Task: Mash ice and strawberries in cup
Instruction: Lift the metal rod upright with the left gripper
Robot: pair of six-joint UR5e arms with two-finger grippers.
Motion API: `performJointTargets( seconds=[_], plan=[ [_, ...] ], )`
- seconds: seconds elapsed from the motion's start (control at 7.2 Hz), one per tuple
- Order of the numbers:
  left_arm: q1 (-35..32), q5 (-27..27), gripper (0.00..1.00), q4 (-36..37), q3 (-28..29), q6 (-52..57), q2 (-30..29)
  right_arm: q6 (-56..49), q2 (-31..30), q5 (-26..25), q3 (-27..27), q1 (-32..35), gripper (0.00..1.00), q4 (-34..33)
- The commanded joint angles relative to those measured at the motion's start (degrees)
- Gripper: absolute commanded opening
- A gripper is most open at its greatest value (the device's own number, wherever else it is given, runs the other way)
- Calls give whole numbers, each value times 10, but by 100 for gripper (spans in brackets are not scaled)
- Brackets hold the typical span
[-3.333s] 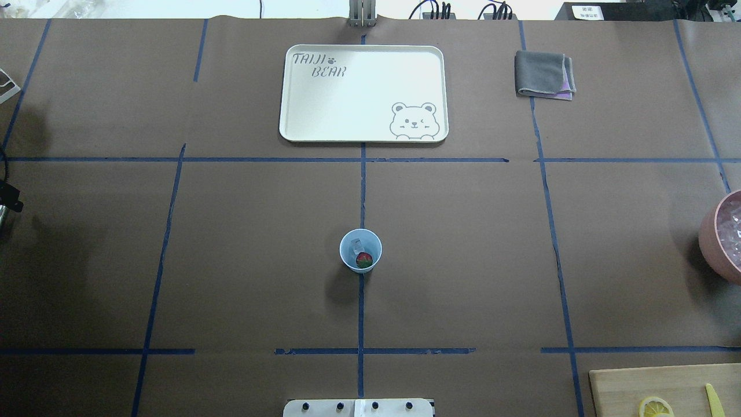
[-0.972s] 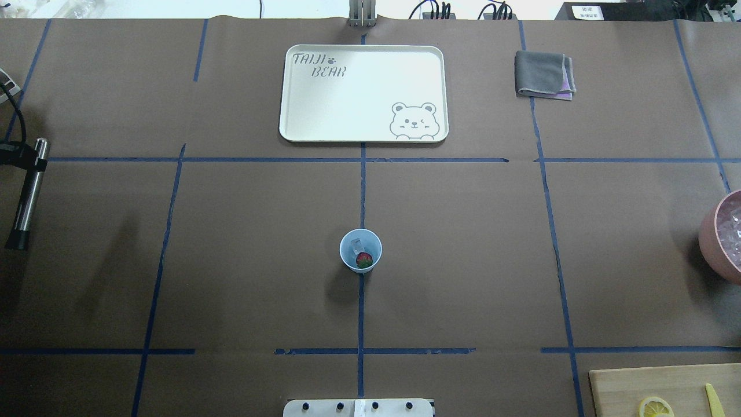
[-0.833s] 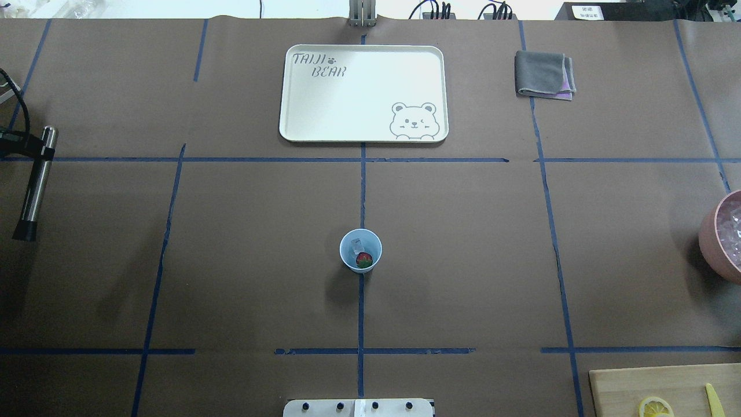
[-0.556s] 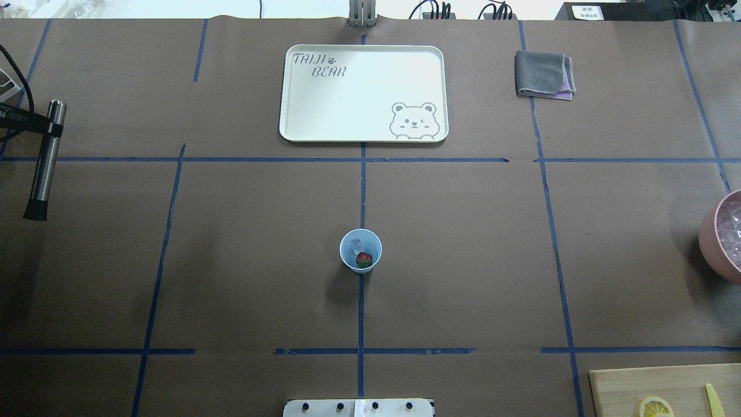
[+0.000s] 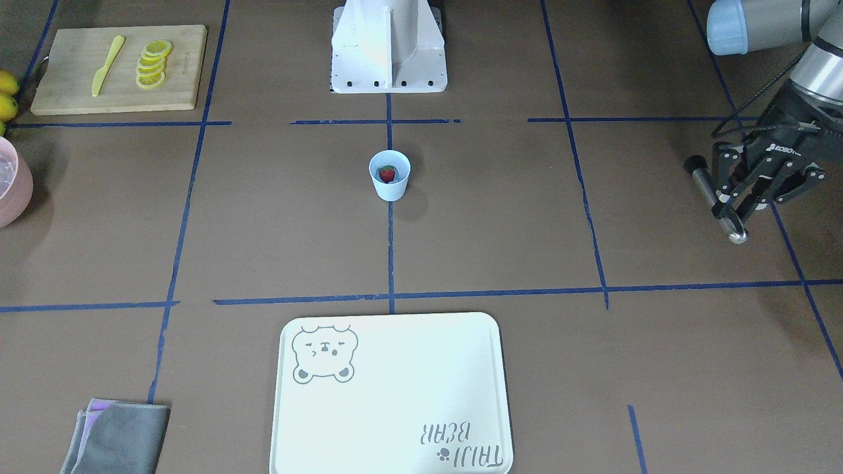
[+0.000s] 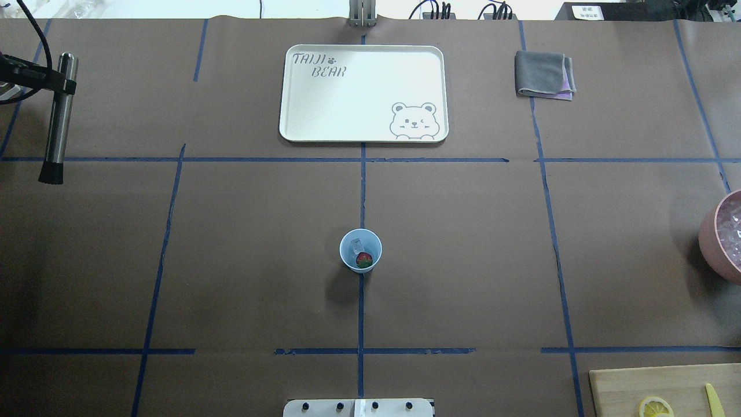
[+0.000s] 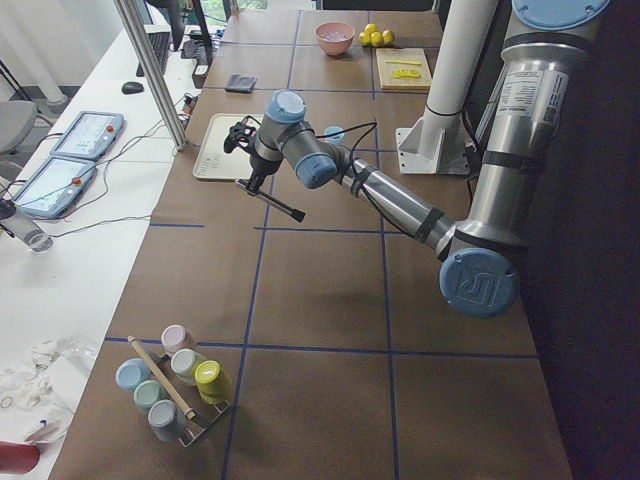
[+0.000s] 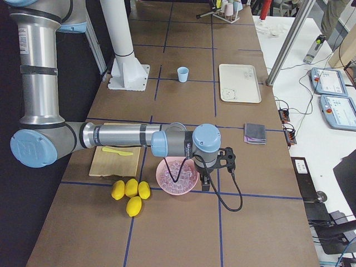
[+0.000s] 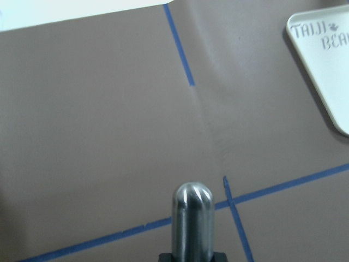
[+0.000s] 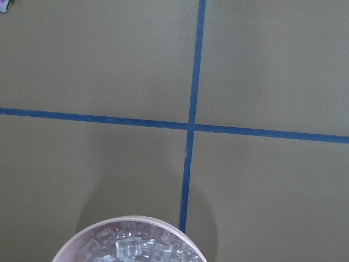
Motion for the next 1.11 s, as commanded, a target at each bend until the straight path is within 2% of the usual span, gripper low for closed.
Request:
performJointTargets(
  seconds=[0.0, 0.14, 0.28, 0.42, 0.56, 0.83, 0.97],
  plan=[
    [2, 7, 0, 4, -55, -4, -4, -1, -3, 0, 10, 0, 99, 0],
    [20, 9, 0, -9, -80, -38, -11, -1, -7, 0, 25, 0, 99, 0],
    [70, 23, 0, -51, -81, -107, -32, -2, -8, 0, 37, 0, 99, 0],
    [130, 94, 0, -88, -81, -139, -50, -1, -7, -1, 43, 0, 99, 0],
    [179, 149, 0, -91, -81, -139, -74, -1, -7, -3, 44, 0, 99, 0],
    [235, 242, 0, -119, -84, -139, -118, 2, -6, -1, 46, 0, 99, 0],
    [268, 299, 0, -167, -84, -140, -117, 8, -6, 3, 51, 0, 99, 0]
  ],
)
